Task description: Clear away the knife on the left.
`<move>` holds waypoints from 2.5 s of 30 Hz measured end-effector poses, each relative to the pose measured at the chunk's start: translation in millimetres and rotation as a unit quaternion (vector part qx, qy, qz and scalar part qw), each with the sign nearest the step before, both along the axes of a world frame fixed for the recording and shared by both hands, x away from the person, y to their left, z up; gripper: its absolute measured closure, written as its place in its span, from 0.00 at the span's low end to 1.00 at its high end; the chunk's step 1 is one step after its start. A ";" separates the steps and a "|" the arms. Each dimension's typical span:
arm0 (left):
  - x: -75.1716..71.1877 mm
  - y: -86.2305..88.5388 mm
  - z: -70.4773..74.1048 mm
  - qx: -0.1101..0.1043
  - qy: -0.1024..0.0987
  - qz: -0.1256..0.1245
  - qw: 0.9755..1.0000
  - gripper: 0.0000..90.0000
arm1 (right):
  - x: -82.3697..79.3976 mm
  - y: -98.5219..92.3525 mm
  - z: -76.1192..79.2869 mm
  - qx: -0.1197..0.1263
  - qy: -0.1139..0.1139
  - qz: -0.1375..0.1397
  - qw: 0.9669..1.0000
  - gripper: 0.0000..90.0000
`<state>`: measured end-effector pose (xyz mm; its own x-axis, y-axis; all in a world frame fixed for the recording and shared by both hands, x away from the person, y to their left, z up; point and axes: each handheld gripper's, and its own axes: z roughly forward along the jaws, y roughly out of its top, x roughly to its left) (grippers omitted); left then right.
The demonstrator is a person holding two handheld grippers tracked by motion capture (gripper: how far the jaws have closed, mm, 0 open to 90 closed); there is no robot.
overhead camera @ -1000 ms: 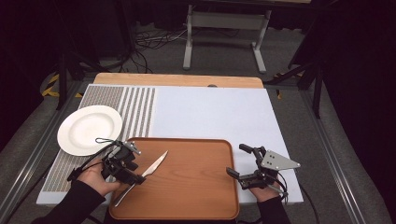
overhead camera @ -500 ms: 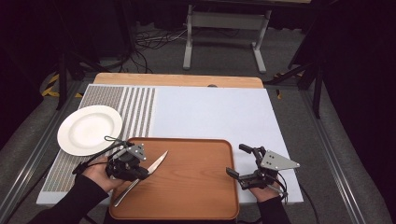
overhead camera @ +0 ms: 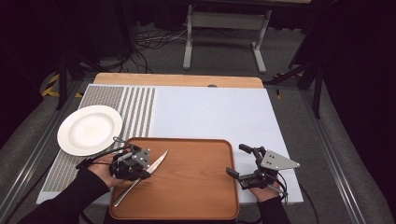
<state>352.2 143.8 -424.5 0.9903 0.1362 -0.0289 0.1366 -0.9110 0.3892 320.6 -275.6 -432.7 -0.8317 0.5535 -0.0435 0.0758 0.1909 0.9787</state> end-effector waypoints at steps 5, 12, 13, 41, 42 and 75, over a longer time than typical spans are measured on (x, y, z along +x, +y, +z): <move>0.9 -5.5 -2.2 0.028 -0.002 -0.031 0.999 1.00 | -0.1 -0.1 0.0 0.001 0.000 0.001 1.000 0.07; 1.2 -8.8 -6.9 0.056 0.001 -0.037 0.998 1.00 | -0.4 -0.7 0.3 0.002 0.000 0.000 1.000 0.07; 1.0 -9.6 -8.4 0.061 0.001 -0.039 0.997 1.00 | -0.5 -0.8 0.4 0.002 0.000 0.000 1.000 0.07; 6.9 5.8 -9.0 0.058 0.014 0.000 0.998 1.00 | -1.0 -0.1 0.2 0.001 0.000 0.005 1.000 0.07; 7.3 6.9 -9.3 0.056 0.015 0.001 0.998 1.00 | -1.0 0.2 0.2 0.000 0.000 0.004 1.000 0.07; 4.7 41.7 -11.3 0.055 0.017 0.058 0.997 1.00 | -0.4 0.7 -0.1 0.002 0.003 0.004 1.000 0.07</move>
